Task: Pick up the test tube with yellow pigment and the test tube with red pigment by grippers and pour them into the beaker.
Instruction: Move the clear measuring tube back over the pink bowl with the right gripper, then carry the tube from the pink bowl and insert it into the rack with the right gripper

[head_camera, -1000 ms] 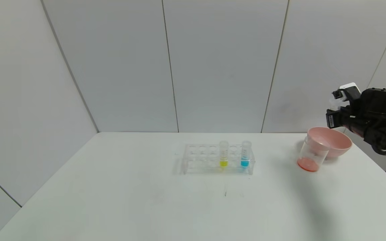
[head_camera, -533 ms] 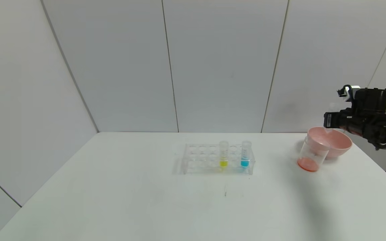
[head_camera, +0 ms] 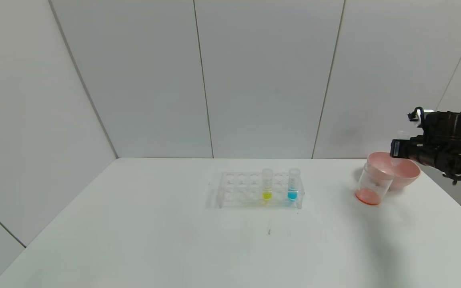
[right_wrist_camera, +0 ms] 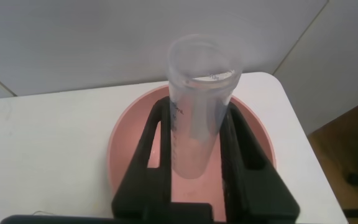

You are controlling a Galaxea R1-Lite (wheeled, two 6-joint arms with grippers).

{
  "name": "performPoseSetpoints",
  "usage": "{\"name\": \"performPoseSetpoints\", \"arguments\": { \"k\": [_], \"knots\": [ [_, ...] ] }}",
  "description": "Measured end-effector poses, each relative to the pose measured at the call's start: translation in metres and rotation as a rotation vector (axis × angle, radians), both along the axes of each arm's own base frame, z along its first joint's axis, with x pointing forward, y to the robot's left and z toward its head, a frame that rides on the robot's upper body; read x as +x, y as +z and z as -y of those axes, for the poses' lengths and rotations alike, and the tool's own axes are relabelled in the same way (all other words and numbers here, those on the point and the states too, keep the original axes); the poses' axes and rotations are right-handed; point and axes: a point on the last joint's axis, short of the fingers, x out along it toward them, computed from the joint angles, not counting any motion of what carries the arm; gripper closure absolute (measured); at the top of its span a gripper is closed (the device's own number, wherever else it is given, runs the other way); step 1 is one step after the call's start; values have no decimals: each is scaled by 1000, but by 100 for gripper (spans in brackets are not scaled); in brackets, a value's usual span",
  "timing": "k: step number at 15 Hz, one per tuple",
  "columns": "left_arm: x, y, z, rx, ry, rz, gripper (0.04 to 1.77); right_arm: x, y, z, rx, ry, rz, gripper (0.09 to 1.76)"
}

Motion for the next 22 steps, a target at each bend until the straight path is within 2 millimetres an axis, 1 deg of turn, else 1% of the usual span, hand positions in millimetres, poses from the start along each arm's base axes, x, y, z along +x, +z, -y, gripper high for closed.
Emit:
{"name": "performPoseSetpoints", "arguments": {
  "k": [2, 4, 6, 8, 9, 10, 12, 14, 15, 16, 17, 20, 22],
  "knots": [
    [0, 0, 0, 0, 0, 0, 5, 0, -3, 1, -4, -3, -4, 106],
    [0, 0, 0, 0, 0, 0, 5, 0, -4, 1, -6, -2, -2, 85],
    [0, 0, 0, 0, 0, 0, 5, -1, 0, 0, -10, 2, 4, 69],
    [0, 0, 0, 0, 0, 0, 5, -6, 14, -3, -18, 10, 36, 56],
    [0, 0, 0, 0, 0, 0, 5, -9, 25, -6, -24, 16, 60, 51],
    [0, 0, 0, 0, 0, 0, 5, -15, 42, -11, -40, 31, 96, 47],
    [0, 0, 0, 0, 0, 0, 5, -28, 76, -30, -119, 90, 172, 40],
    [0, 0, 0, 0, 0, 0, 5, -45, 107, -62, -191, 175, 266, 34],
    [0, 0, 0, 0, 0, 0, 5, -52, 115, -77, -190, 208, 293, 32],
    [0, 0, 0, 0, 0, 0, 5, -62, 120, -93, -176, 237, 310, 29],
    [0, 0, 0, 0, 0, 0, 5, -72, 121, -107, -148, 254, 310, 28],
    [0, 0, 0, 0, 0, 0, 5, -107, 118, -153, 5, 261, 298, 23],
    [0, 0, 0, 0, 0, 0, 5, -128, 114, -177, 73, 237, 290, 21]
  ]
}}
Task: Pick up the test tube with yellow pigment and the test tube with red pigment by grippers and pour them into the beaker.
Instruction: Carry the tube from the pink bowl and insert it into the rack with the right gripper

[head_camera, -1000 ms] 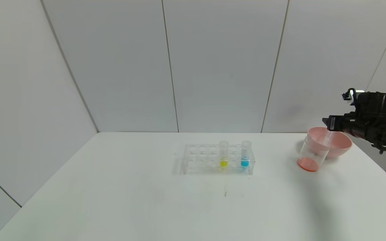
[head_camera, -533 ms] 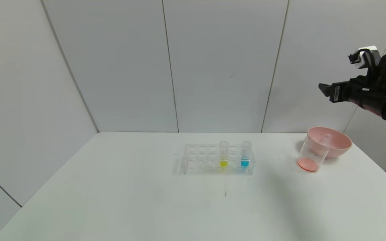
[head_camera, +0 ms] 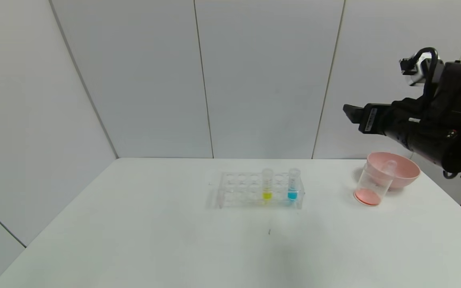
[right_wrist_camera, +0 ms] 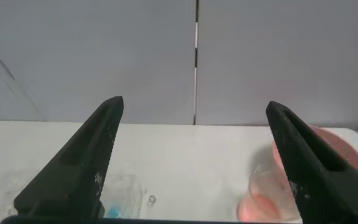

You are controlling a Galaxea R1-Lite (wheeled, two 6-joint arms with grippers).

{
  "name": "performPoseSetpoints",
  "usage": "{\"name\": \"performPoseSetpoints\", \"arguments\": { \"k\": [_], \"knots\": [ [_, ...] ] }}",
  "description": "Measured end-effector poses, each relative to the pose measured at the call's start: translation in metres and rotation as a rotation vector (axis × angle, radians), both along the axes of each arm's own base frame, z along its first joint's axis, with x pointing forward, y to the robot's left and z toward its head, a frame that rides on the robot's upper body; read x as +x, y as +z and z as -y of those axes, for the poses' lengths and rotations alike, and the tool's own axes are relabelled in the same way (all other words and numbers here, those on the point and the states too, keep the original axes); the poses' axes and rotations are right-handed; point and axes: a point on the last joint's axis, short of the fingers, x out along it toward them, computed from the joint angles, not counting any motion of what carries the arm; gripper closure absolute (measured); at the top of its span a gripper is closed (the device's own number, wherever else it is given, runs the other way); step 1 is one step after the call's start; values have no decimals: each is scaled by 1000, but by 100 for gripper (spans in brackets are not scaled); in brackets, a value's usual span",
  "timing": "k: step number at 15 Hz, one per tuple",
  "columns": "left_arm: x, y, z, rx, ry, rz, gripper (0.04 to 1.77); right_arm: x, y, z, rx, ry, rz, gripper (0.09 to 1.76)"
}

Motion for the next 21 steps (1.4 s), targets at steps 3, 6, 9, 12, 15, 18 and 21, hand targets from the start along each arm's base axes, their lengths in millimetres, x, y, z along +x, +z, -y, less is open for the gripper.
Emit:
{"name": "performPoseSetpoints", "arguments": {
  "k": [3, 6, 9, 12, 15, 18, 21],
  "knots": [
    [0, 0, 0, 0, 0, 0, 5, -30, -9, -35, 53, 9, -23, 19],
    [0, 0, 0, 0, 0, 0, 5, -61, -30, -68, 70, 63, -79, 17],
    [0, 0, 0, 0, 0, 0, 5, -82, -56, -94, 64, 128, -101, 16],
    [0, 0, 0, 0, 0, 0, 5, -86, -84, -116, 44, 164, -122, 15],
    [0, 0, 0, 0, 0, 0, 5, -86, -114, -140, 7, 206, -162, 15],
    [0, 0, 0, 0, 0, 0, 5, -75, -138, -163, -16, 221, -184, 15],
    [0, 0, 0, 0, 0, 0, 5, -52, -156, -180, -15, 204, -192, 15]
  ]
}}
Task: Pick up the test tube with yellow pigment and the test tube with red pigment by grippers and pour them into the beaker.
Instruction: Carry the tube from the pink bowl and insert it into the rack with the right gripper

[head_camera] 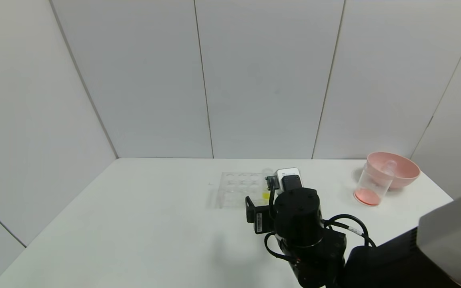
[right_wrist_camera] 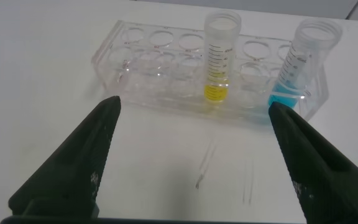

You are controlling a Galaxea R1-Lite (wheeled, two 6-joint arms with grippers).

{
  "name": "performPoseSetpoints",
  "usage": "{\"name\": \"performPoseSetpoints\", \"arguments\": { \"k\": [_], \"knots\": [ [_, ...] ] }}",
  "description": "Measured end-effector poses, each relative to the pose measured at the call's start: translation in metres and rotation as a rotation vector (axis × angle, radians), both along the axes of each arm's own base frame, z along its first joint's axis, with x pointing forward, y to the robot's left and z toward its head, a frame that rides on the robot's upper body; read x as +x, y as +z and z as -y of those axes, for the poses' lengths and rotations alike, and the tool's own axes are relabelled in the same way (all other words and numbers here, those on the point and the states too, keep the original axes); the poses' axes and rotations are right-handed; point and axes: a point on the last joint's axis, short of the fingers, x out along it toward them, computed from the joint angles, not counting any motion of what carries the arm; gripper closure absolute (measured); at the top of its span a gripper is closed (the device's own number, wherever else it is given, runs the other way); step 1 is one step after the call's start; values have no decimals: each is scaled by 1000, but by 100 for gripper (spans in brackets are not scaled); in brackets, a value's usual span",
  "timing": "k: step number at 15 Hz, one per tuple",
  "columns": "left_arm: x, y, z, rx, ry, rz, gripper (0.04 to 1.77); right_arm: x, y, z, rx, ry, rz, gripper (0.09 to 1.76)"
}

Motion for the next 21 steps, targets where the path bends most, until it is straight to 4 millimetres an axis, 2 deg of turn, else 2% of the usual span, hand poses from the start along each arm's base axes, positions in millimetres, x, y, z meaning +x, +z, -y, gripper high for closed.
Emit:
{"name": "performPoseSetpoints", "arguments": {
  "k": [6, 12, 16, 19, 21],
  "knots": [
    [0, 0, 0, 0, 0, 0, 5, 42, -23, -20, 12, -40, 2, 15],
    [0, 0, 0, 0, 0, 0, 5, 71, -35, -19, 17, -62, -4, 15],
    [0, 0, 0, 0, 0, 0, 5, 77, -39, -16, 16, -68, -7, 75],
    [0, 0, 0, 0, 0, 0, 5, 80, -40, -15, 15, -78, -5, 105],
    [0, 0, 0, 0, 0, 0, 5, 81, -39, -14, 14, -81, -6, 136]
  ]
}}
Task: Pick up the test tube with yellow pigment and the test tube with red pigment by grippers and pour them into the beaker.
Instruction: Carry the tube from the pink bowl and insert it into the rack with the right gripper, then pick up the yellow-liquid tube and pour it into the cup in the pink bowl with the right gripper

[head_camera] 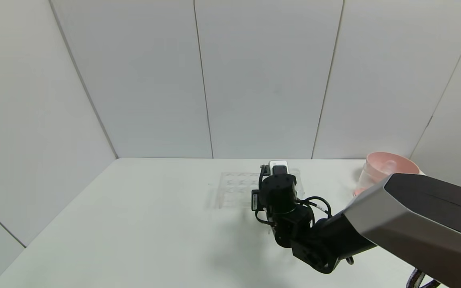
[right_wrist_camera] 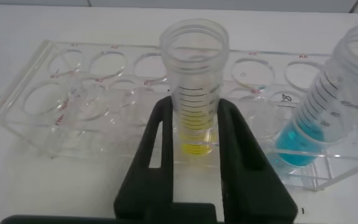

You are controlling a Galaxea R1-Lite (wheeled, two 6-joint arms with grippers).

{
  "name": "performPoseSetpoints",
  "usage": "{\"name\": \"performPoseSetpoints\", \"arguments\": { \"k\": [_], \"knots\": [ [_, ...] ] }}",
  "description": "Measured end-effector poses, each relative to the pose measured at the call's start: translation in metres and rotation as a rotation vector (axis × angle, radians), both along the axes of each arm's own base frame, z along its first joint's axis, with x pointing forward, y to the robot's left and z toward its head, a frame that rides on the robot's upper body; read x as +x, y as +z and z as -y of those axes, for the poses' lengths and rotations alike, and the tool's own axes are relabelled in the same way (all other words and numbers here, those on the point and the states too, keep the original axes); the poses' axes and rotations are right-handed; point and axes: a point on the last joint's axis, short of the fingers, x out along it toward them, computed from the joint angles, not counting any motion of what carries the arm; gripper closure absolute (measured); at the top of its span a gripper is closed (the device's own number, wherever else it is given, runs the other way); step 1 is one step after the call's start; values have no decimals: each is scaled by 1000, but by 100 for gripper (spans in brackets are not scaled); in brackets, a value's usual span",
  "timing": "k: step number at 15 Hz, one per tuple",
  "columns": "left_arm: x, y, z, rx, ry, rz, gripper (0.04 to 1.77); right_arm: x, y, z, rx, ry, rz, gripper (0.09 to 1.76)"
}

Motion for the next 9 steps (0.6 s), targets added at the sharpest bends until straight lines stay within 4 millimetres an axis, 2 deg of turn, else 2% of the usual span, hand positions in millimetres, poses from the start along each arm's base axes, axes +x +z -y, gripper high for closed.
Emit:
{"name": "performPoseSetpoints", "arguments": {
  "k": [4, 9],
  "knots": [
    [0, 0, 0, 0, 0, 0, 5, 1, 3, 2, 5, 6, 3, 136],
    [0, 0, 0, 0, 0, 0, 5, 0, 23, 4, 23, 13, 40, 136]
  ]
}}
